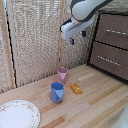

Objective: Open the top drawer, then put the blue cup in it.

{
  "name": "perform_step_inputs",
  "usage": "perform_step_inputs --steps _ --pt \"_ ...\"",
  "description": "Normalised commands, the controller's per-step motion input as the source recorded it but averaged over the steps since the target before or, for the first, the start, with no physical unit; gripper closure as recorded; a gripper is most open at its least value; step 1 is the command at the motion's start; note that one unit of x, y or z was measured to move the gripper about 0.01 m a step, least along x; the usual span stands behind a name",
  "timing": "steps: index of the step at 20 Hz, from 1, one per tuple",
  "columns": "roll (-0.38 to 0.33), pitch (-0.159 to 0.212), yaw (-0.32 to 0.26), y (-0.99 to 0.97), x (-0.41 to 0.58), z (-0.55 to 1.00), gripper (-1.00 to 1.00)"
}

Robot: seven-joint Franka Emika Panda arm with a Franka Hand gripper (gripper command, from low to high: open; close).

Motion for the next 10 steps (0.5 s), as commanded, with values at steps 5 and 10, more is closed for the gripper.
perform_step_inputs --steps 5,10 --pt "-0.375 -0.020 0.117 -0.20 -0.093 0.00 -1.00" --pt "-0.375 -0.030 0.128 -0.21 -0.132 0.00 -1.00"
